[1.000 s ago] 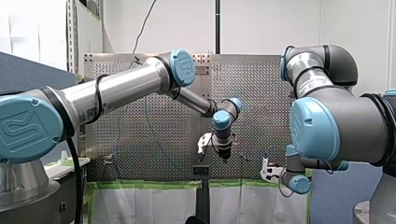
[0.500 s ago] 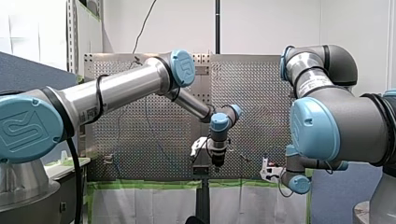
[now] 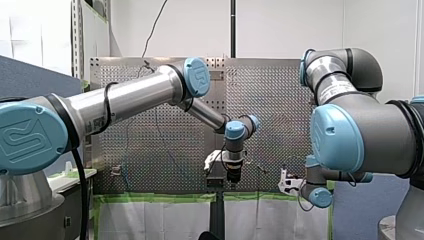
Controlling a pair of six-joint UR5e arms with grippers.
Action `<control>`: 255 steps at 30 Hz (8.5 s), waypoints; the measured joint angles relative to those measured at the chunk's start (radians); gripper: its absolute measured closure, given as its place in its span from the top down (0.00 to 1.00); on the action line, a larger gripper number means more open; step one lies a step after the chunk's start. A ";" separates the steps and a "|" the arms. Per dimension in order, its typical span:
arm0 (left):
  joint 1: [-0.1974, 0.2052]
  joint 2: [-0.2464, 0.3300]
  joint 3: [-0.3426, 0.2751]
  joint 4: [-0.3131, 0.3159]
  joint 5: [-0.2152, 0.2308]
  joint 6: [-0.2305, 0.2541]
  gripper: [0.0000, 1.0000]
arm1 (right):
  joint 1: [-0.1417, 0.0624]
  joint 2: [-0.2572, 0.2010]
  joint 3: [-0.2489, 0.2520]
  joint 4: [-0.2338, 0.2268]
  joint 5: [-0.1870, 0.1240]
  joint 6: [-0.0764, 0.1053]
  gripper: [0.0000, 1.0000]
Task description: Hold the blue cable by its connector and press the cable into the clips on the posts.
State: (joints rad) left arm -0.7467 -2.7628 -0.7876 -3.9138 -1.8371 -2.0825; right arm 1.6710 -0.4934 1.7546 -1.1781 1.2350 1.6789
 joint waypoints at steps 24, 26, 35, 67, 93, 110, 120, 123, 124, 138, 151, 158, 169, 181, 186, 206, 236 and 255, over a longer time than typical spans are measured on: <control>0.008 -0.094 0.078 0.169 0.008 -0.073 1.00 | 0.000 0.000 0.000 -0.005 0.000 0.007 0.00; 0.013 -0.094 0.070 0.186 0.008 -0.073 1.00 | 0.000 0.000 0.000 -0.006 0.000 0.007 0.00; 0.032 -0.100 0.027 0.263 0.011 -0.065 1.00 | 0.000 0.000 0.000 -0.006 0.000 0.007 0.00; 0.052 -0.271 0.061 0.310 0.033 -0.027 1.00 | 0.001 0.000 -0.003 -0.009 0.000 0.016 0.00; -0.009 -0.271 0.062 0.317 -0.063 0.176 0.07 | 0.006 0.000 -0.003 -0.007 0.000 0.016 0.00; -0.040 -0.254 0.048 0.331 -0.196 0.322 0.00 | 0.008 0.000 -0.004 -0.007 0.001 0.016 0.00; -0.056 -0.174 -0.041 0.427 -0.197 0.310 0.00 | -0.005 0.000 -0.004 -0.009 -0.001 0.031 0.00; -0.059 -0.146 -0.068 0.454 -0.200 0.289 0.00 | -0.009 0.000 -0.008 -0.009 -0.002 0.041 0.00; -0.061 -0.138 -0.076 0.463 -0.203 0.285 0.00 | -0.011 0.000 -0.009 -0.009 -0.003 0.045 0.00; -0.093 -0.042 -0.188 0.584 -0.263 0.227 0.00 | -0.042 0.000 -0.040 -0.031 -0.010 0.141 0.00; -0.108 -0.040 -0.140 0.700 -0.276 0.175 0.00 | -0.070 0.000 -0.071 -0.033 -0.008 0.177 0.00; -0.102 -0.040 -0.092 0.758 -0.298 0.170 0.00 | -0.085 0.000 -0.085 -0.032 -0.008 0.187 0.00; -0.073 -0.040 -0.104 0.848 -0.302 0.169 0.00 | -0.094 0.000 -0.106 -0.028 -0.006 0.194 0.00; -0.048 -0.041 -0.132 0.953 -0.275 0.172 0.00 | -0.095 0.000 -0.117 -0.029 -0.006 0.194 0.00; -0.042 -0.041 -0.132 0.997 -0.268 0.173 0.00 | -0.095 0.000 -0.124 -0.027 -0.006 0.194 0.00; -0.016 -0.042 -0.140 1.175 -0.262 0.198 0.00 | -0.083 0.001 -0.148 -0.025 0.000 0.213 0.00; -0.005 -0.078 -0.175 1.298 -0.235 0.226 0.00 | -0.059 0.005 -0.173 -0.025 0.000 0.205 0.00; 0.001 -0.096 -0.160 1.287 -0.206 0.233 0.00 | -0.057 0.053 -0.231 0.032 0.051 0.195 0.00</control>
State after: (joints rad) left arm -0.7456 -2.8592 -0.9474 -2.6264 -2.0433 -1.8497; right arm 1.6141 -0.4401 1.5238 -1.1457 1.2862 1.8734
